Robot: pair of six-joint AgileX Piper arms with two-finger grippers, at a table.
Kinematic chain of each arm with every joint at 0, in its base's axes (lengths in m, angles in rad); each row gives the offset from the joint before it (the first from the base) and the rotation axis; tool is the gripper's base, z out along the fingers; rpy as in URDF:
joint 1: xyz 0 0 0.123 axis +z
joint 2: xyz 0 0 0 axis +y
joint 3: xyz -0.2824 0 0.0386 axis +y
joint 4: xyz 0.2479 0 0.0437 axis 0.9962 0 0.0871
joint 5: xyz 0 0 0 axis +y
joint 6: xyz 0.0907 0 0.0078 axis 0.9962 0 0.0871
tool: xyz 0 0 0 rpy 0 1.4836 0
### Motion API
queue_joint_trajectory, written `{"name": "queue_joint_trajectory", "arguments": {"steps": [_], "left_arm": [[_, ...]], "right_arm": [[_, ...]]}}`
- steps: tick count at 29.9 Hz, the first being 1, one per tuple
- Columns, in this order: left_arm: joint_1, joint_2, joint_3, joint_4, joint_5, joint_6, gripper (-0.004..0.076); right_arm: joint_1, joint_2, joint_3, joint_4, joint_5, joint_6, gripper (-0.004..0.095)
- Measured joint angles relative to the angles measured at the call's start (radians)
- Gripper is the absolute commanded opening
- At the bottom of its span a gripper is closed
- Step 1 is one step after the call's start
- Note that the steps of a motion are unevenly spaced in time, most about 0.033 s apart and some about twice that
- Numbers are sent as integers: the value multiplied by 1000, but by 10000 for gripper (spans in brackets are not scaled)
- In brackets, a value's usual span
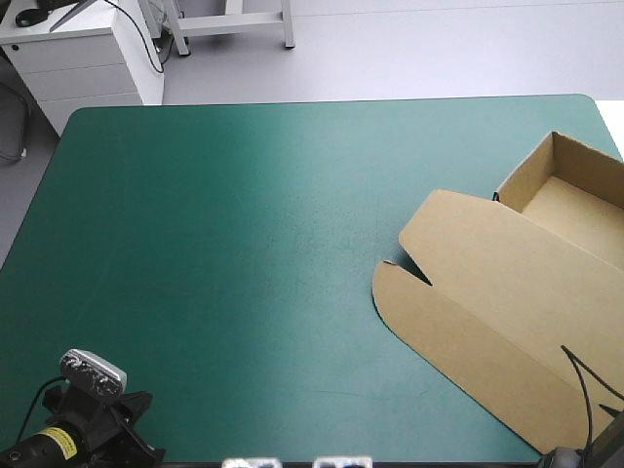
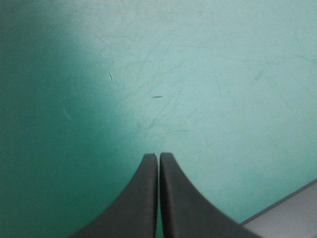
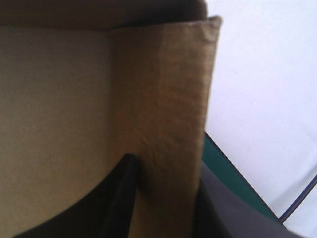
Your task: Fold the box
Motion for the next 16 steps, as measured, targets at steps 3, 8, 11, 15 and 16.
{"name": "queue_joint_trajectory", "arguments": {"steps": [3, 8, 11, 15, 16], "left_arm": [[0, 0, 0, 0, 0, 0, -8], [0, 0, 0, 0, 0, 0, -8], [0, 0, 0, 0, 0, 0, -8], [0, 0, 0, 0, 0, 0, -8], [0, 0, 0, 3, 0, 0, -8]], "right_arm": [[0, 0, 0, 1, 1, 0, 378], [0, -33, 0, 1, 1, 0, 378], [0, -84, 0, 2, 1, -5, 377], [0, -160, 0, 8, 3, -8, 377], [0, -188, 0, 19, 4, -14, 377]]}}
